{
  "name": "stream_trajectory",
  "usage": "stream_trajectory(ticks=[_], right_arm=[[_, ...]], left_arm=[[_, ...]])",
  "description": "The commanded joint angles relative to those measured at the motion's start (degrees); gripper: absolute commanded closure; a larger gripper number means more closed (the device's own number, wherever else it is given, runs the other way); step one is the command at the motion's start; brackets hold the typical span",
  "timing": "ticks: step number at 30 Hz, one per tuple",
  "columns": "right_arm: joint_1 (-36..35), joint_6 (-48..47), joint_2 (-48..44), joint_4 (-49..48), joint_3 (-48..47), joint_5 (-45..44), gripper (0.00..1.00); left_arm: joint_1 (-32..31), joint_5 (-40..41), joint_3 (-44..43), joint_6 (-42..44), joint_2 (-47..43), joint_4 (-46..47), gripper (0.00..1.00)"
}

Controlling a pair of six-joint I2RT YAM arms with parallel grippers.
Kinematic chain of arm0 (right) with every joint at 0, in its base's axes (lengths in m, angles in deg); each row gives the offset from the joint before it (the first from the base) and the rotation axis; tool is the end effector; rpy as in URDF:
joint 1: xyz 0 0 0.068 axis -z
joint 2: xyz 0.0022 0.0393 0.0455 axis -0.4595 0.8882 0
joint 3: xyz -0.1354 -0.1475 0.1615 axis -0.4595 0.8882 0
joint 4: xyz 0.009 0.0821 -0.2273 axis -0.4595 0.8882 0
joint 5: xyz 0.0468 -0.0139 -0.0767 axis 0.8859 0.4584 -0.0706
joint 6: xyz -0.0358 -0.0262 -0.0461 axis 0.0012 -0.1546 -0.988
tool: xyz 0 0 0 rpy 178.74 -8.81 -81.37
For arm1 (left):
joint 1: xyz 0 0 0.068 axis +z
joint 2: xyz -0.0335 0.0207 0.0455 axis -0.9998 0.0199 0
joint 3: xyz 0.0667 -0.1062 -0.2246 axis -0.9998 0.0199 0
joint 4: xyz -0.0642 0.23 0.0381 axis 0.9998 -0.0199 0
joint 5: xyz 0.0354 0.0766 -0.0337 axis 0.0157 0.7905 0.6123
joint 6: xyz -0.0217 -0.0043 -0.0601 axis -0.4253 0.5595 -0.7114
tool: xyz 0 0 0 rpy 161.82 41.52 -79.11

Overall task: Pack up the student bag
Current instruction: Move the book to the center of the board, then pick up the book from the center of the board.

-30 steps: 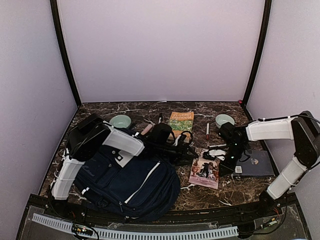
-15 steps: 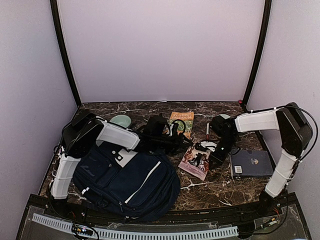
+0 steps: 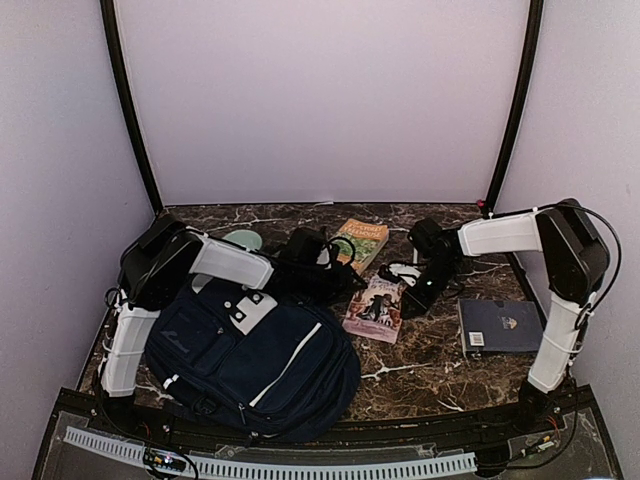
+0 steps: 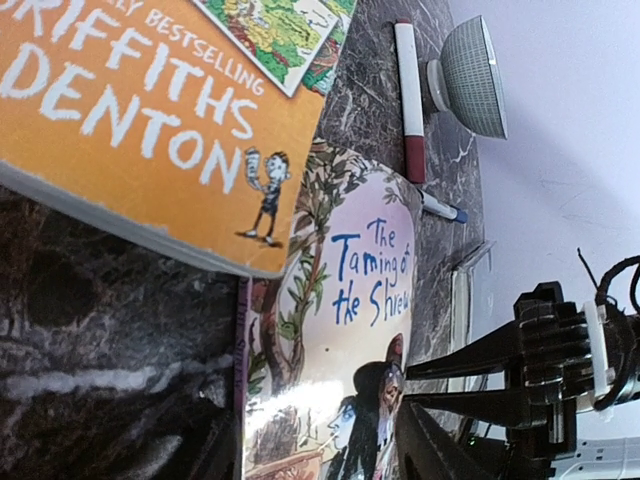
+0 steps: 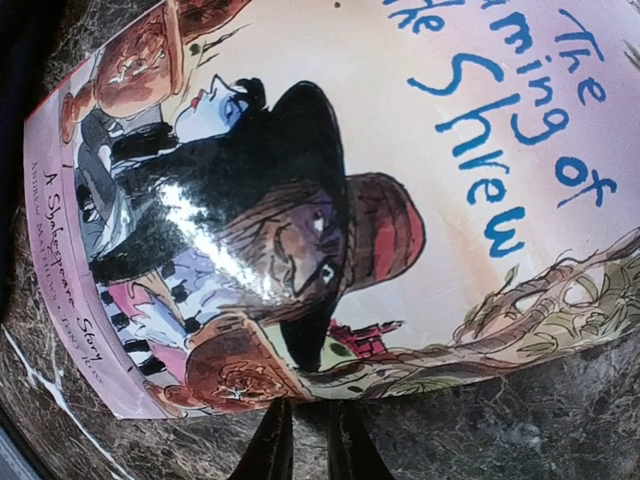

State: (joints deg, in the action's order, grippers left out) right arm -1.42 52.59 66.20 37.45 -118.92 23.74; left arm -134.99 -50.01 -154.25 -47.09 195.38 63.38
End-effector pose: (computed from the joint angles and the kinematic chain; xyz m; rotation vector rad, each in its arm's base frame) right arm 0.2776 0.1679 0.1301 -1.2117 2.6808 0.4332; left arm 0.3189 -0.3610 0.1209 0.0664 2.4345 -1.4148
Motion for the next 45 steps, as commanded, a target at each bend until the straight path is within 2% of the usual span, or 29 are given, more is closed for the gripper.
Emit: stream_trajectory(ticks=[1,6,9,12,16,19,23,27,31,36,42,45], right_arm=[[-0.02,1.07,6.85,-12.22,2.55,-6.16,0.85],[0.53,1.19,7.36,-12.04,2.80,-6.23,0.85],[0.90,1.34,7.88,-11.81,2.73,-6.15,0.85],[1.06,1.89,7.90,-10.77,2.10,-5.94,0.81],[3.11,3.99,2.13,-7.59,1.86,-3.43,0.63],[6.07,4.95,-2.29,-4.70,1.52,-0.14,0.57],[9.32,6.45,-3.37,-1.08,1.33,9.70,0.54],[10.66,7.50,0.99,1.05,1.08,21.56,0.52],[10.91,8.56,6.46,1.46,0.30,29.03,0.51],[11.18,9.62,7.78,0.21,-2.27,35.69,0.53],[11.28,9.88,4.71,-0.51,-1.85,39.27,0.69],[11.34,10.43,1.95,-1.06,-1.35,38.95,0.73]], left_arm=[[-1.00,0.23,-3.12,6.59,-1.54,-13.61,0.43],[-0.78,7.77,-8.87,12.63,-1.63,-30.67,0.40],[-0.61,9.47,-9.57,12.80,-1.65,-34.80,0.39],[-0.38,6.66,-8.36,11.41,-1.61,-34.38,0.39],[-0.29,3.65,-7.51,10.70,-1.61,-32.87,0.39],[-0.44,2.02,-7.23,10.10,-1.76,-33.12,0.39],[-1.16,-0.01,-5.93,9.67,-2.29,-31.44,0.40],[-1.81,-3.49,-4.03,8.06,-2.29,-26.92,0.40],[-2.61,-3.66,-3.64,7.49,-2.33,-26.01,0.41],[-3.30,-1.98,-3.44,7.61,-2.45,-27.01,0.41],[-3.79,-1.46,-2.51,6.86,-2.50,-25.97,0.41],[-3.79,-0.93,-2.10,6.74,-2.45,-26.11,0.41]])
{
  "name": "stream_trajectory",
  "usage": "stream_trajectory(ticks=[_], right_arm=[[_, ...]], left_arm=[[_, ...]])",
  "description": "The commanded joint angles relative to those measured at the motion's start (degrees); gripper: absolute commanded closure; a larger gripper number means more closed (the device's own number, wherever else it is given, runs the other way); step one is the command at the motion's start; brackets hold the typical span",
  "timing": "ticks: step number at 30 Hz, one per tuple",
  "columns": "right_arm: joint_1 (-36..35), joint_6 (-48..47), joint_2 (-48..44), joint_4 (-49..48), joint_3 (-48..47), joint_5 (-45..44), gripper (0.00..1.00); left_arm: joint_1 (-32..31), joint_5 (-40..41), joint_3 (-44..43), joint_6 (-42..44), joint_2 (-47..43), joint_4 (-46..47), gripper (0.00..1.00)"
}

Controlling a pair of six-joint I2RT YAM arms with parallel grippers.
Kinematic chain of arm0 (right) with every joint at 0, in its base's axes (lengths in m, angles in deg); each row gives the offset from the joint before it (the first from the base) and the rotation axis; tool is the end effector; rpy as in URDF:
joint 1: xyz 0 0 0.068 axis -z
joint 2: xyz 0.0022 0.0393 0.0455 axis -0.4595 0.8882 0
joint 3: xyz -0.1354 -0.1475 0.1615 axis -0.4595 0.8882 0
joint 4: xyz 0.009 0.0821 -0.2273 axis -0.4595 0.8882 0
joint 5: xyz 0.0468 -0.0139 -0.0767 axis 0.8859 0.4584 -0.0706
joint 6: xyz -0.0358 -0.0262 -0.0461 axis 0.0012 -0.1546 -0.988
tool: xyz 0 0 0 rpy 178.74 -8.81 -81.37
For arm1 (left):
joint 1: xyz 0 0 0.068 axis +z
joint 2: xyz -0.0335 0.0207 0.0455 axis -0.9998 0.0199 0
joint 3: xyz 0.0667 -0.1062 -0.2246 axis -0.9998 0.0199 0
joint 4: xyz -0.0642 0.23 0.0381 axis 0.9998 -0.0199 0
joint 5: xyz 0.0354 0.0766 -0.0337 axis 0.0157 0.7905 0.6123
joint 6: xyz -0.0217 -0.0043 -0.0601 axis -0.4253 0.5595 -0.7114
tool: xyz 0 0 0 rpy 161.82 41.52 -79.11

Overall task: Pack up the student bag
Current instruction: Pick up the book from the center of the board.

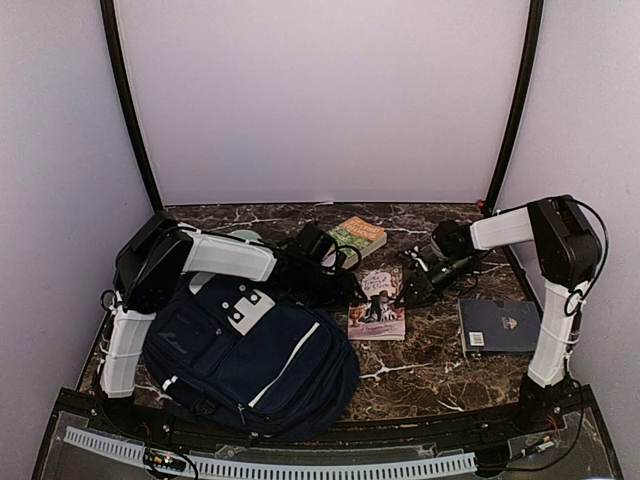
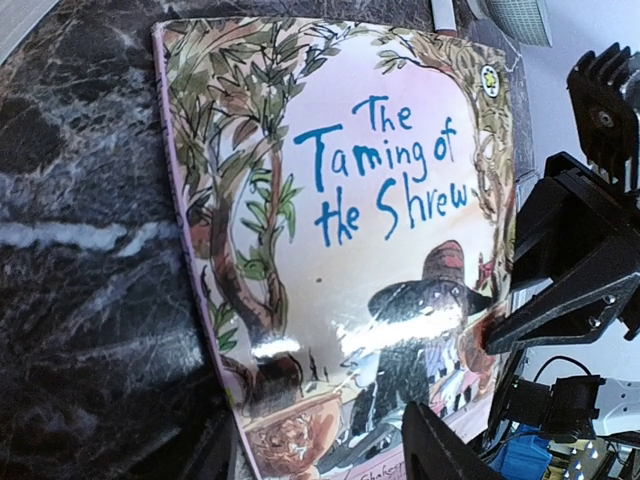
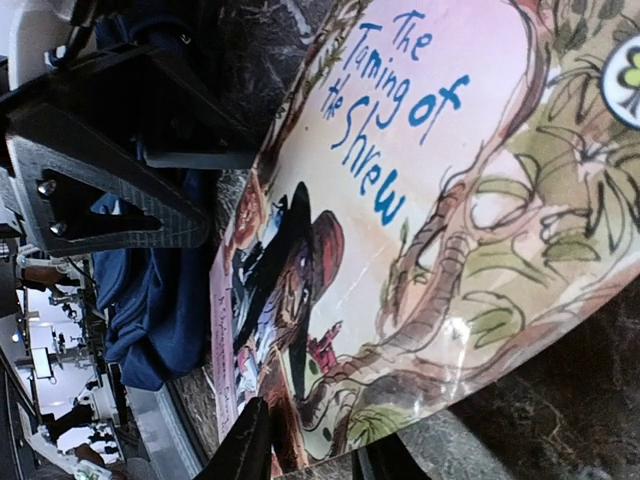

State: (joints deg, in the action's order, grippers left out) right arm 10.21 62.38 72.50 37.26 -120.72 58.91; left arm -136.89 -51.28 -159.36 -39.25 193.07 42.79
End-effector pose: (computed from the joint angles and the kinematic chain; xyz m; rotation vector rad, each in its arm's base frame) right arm 0.3041 0.1342 0.1196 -0.6985 2.7043 1.3401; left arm 0.2991 -0.3643 0.1321 0.2298 2.6414 -1.2508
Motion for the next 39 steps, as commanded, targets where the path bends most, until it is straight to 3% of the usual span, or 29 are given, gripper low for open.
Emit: stream_trajectory(ticks=[1,7,10,16,19,23,29,33,39], right_arm=[[-0.33,0.80,-5.17,-1.04,0.61,3.73,0.73],[-0.30,2.14,-6.10,-1.50,0.09,3.92,0.72],[-0.32,2.48,-3.79,-0.96,-0.90,4.26,0.61],[-0.23,4.37,0.51,-1.65,-2.19,5.69,0.49],[-0.09,4.56,1.32,-1.78,-2.15,8.20,0.50],[0.53,4.63,1.46,-2.03,-2.21,12.80,0.58],[1.66,7.07,-2.60,-4.25,0.07,16.27,0.58],[1.71,13.66,-3.34,-12.75,3.97,13.91,0.50],[1.77,17.83,1.50,-15.46,2.09,10.55,0.34]], left_arm=[[-1.89,0.51,3.17,-1.16,-0.19,-5.48,0.41],[-1.89,0.75,4.18,-1.28,-0.17,-4.81,0.41],[-1.89,0.90,4.24,-1.22,-0.19,-4.96,0.42],[-1.89,1.42,4.19,-1.20,-0.16,-5.23,0.42],[-1.89,1.54,4.26,-1.36,-0.14,-5.16,0.42],[-1.89,1.68,4.23,-1.37,-0.16,-5.15,0.42],[-1.89,1.97,4.36,-1.03,-0.16,-6.29,0.42],[-1.89,2.07,4.77,-1.19,-0.15,-5.88,0.42],[-1.85,2.13,4.65,-1.22,-0.15,-5.87,0.42]])
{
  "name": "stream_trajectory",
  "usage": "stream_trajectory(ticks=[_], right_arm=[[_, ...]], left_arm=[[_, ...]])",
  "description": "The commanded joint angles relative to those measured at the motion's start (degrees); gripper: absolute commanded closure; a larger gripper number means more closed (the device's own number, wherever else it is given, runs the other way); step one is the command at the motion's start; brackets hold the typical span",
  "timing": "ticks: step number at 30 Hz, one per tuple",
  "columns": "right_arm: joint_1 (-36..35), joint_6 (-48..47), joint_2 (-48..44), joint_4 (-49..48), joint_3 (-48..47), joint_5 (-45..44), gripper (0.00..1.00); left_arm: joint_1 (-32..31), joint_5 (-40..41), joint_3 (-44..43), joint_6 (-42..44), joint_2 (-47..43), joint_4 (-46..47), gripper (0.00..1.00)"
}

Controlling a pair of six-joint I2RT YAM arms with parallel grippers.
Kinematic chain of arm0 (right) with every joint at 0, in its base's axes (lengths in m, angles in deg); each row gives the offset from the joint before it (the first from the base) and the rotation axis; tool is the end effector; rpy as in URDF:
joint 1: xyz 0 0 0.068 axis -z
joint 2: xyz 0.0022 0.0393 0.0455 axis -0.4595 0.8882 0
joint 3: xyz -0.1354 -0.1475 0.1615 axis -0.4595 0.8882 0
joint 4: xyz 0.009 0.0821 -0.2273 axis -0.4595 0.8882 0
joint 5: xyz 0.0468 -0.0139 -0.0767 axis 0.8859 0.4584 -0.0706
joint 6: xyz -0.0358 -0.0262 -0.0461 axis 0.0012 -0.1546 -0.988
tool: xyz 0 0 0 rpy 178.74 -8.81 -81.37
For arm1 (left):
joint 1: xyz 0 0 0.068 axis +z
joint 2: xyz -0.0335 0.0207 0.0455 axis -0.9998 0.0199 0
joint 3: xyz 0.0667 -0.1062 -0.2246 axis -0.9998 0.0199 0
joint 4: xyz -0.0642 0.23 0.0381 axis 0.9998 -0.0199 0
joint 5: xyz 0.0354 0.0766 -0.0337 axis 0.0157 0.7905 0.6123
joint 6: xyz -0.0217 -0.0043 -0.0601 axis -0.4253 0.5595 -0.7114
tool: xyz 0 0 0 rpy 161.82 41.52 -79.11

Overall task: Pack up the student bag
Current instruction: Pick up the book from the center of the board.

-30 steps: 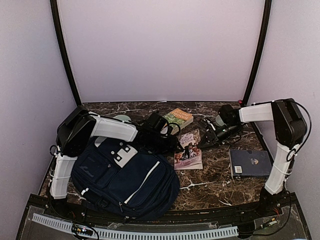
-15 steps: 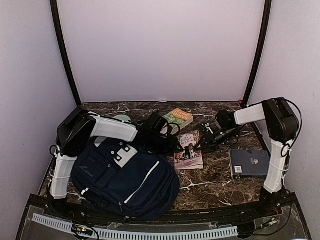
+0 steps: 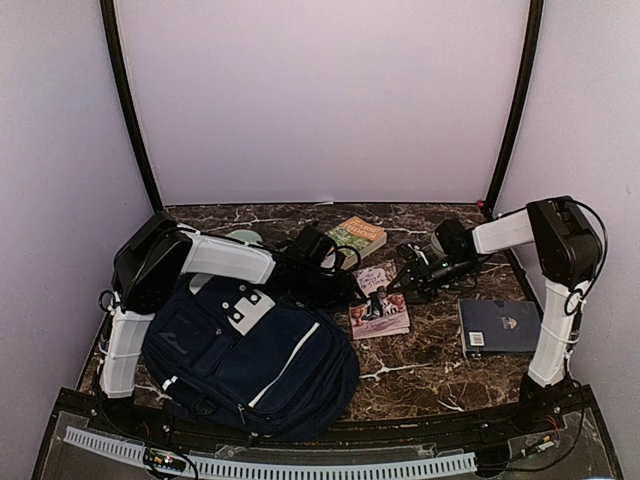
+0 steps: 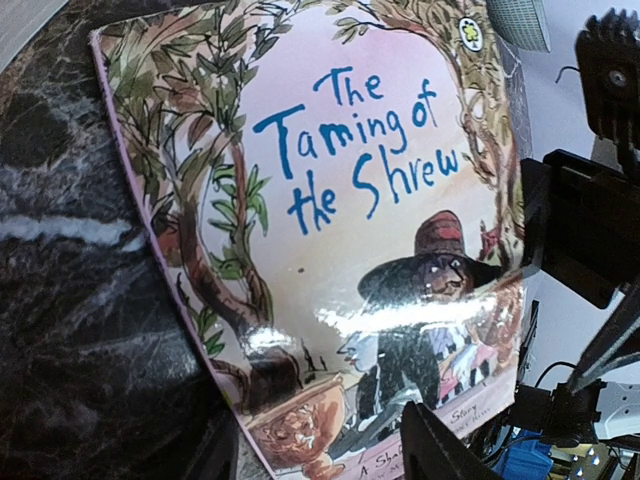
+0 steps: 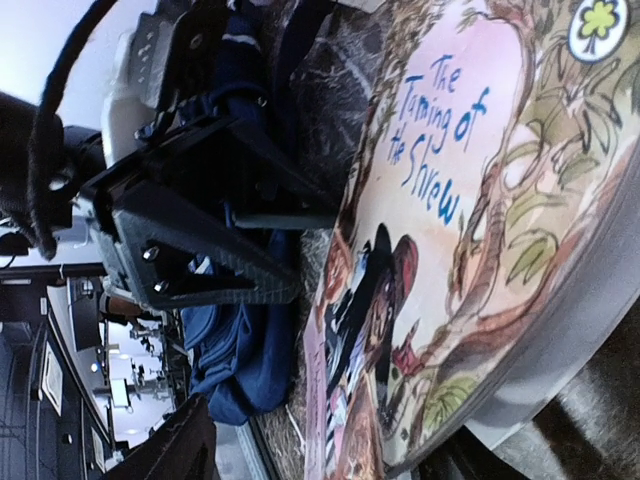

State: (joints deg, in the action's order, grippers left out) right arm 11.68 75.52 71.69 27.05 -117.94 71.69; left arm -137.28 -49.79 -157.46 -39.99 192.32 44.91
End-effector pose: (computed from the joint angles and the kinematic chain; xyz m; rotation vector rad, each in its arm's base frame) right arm 0.3107 0.1334 0.1260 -0.4672 2.5818 1.6622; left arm 0.2956 -0.3635 0.1310 0.2102 2.6232 -1.2416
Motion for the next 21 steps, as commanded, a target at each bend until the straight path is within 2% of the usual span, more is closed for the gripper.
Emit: stream_trajectory(ticks=[1,7,12,17,21], right_arm=[[0.30,5.85,2.24,-6.19,-0.68,-2.68,0.34],[0.38,8.16,-1.51,-8.35,-0.23,-3.97,0.43],[0.39,7.36,-5.89,-7.78,0.92,-9.39,0.54],[0.39,8.07,-5.11,-7.85,0.21,-6.74,0.65],[0.39,8.40,-3.33,-8.10,-0.17,-5.69,0.67]], left_arm=[[-1.46,0.63,2.80,-0.45,0.55,-8.05,0.42],[-1.49,0.72,2.85,-0.25,0.54,-8.46,0.42],[-1.49,1.05,2.85,-0.13,0.59,-9.00,0.42],[-1.43,1.40,2.88,-0.28,0.56,-8.87,0.43],[-1.41,1.43,3.22,-0.51,0.62,-8.35,0.42]])
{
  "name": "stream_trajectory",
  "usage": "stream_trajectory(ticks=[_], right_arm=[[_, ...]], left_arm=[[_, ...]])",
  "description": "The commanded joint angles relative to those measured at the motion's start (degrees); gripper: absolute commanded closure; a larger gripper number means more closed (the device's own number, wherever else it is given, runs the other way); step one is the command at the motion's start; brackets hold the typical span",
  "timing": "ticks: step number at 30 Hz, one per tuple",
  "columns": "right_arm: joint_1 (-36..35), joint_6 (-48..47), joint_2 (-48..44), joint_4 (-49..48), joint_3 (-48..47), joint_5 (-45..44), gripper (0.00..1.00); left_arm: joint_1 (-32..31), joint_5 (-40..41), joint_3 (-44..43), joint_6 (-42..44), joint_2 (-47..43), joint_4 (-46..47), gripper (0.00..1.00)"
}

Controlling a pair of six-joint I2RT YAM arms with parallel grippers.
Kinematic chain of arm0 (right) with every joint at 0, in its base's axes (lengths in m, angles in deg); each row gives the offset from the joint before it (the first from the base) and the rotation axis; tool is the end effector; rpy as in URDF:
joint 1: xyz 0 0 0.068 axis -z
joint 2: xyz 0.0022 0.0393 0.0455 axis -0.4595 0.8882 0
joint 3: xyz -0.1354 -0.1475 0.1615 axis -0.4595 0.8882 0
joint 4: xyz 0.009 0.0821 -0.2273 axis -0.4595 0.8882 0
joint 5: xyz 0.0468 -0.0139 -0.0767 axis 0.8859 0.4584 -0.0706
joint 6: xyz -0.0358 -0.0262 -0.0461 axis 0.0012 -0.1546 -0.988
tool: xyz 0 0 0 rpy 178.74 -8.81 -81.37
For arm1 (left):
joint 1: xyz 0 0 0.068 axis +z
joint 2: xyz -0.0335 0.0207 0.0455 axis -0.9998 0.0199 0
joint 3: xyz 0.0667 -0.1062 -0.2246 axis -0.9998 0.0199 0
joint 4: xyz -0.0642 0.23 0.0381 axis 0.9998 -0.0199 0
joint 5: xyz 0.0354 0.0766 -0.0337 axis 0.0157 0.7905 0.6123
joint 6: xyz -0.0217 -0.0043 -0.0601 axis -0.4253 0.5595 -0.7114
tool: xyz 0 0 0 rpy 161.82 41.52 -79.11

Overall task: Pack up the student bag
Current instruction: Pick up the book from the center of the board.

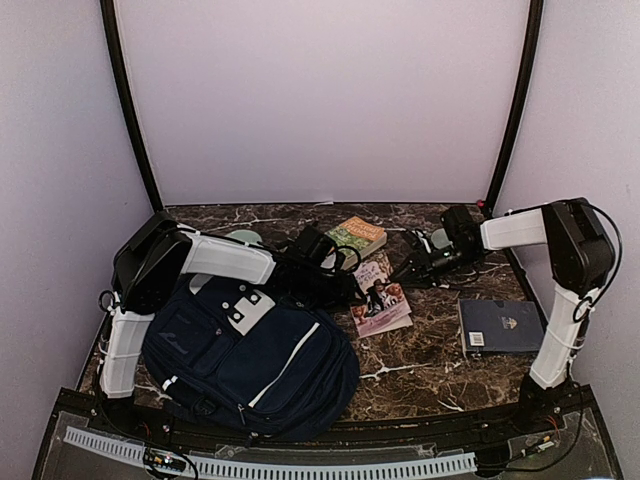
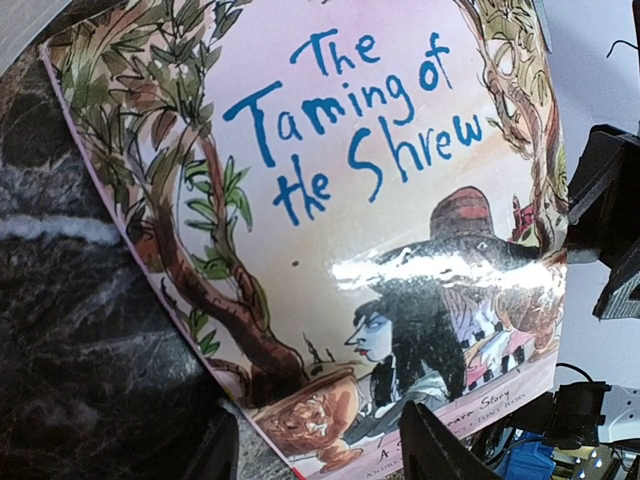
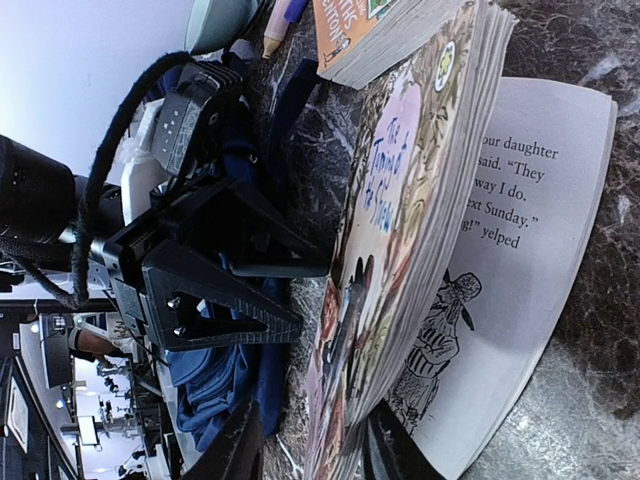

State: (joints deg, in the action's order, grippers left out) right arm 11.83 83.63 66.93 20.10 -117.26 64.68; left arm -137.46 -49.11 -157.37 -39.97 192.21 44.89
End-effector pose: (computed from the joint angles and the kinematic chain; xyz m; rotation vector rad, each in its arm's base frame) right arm 0.3201 0.1320 0.1491 -0.3844 2.5544 1.4880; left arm 0.2948 -0.3640 0.1312 0.2074 2.6204 -1.2304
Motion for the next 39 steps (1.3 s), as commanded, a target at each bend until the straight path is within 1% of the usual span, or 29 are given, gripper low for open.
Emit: stream_trajectory(ticks=[1,6,8,11,13,14,17,19,22,25,28,30,32,34,39], right_arm=[[0.24,0.28,1.76,-1.08,-0.98,1.48,0.67],[0.20,-0.22,2.73,0.19,-1.36,-0.44,0.72],[0.19,-0.53,2.75,0.96,-1.36,-2.16,0.76],[0.15,-1.06,2.92,1.93,-1.36,-4.59,0.88],[0.17,-1.61,3.30,2.55,-3.11,-5.65,0.99],[0.23,-1.85,3.53,2.75,-3.27,-5.80,1.00],[0.46,-2.40,3.72,2.95,-3.10,-5.85,1.00],[0.94,-2.53,3.00,2.39,-2.57,-3.96,1.00],[1.69,-2.05,1.43,0.86,-2.11,-0.92,1.00],[2.12,-1.70,-0.10,-0.64,0.39,1.40,1.00],[2.17,-1.57,-1.22,-1.56,0.98,3.77,1.00],[2.17,-1.36,-1.56,-2.07,1.15,4.93,1.00],[2.22,-1.32,-1.69,-2.39,1.23,6.08,1.00],[2.22,-0.95,-2.10,-3.09,1.36,7.50,1.00],[2.17,0.26,-3.46,-5.10,2.23,10.18,1.00]], left_arm=[[-1.24,0.75,3.25,-0.55,0.73,-8.31,0.42],[-1.24,0.83,3.33,-0.36,0.72,-8.68,0.42],[-1.24,0.98,3.47,-0.45,0.73,-8.54,0.42],[-1.24,1.17,3.60,-0.41,0.71,-8.35,0.42],[-1.19,1.46,3.49,-0.21,0.61,-8.38,0.42],[-1.21,1.59,3.48,-0.03,0.59,-8.47,0.42],[-1.15,2.22,3.78,0.05,0.21,-8.18,0.39],[-1.15,2.04,5.59,-0.35,-0.58,-5.65,0.37],[-0.92,0.95,10.23,-3.19,-2.20,2.80,0.33],[-0.18,-1.28,14.83,-7.35,-2.64,12.35,0.33],[0.46,-2.60,17.65,-9.51,-2.61,19.38,0.32],[0.52,-3.64,18.15,-9.62,-2.30,22.97,0.32],[0.48,-4.27,17.83,-9.99,-1.65,24.58,0.32],[0.60,-4.11,17.89,-11.19,-1.17,25.80,0.32],[0.86,-5.06,19.43,-13.95,-0.19,33.41,0.32]])
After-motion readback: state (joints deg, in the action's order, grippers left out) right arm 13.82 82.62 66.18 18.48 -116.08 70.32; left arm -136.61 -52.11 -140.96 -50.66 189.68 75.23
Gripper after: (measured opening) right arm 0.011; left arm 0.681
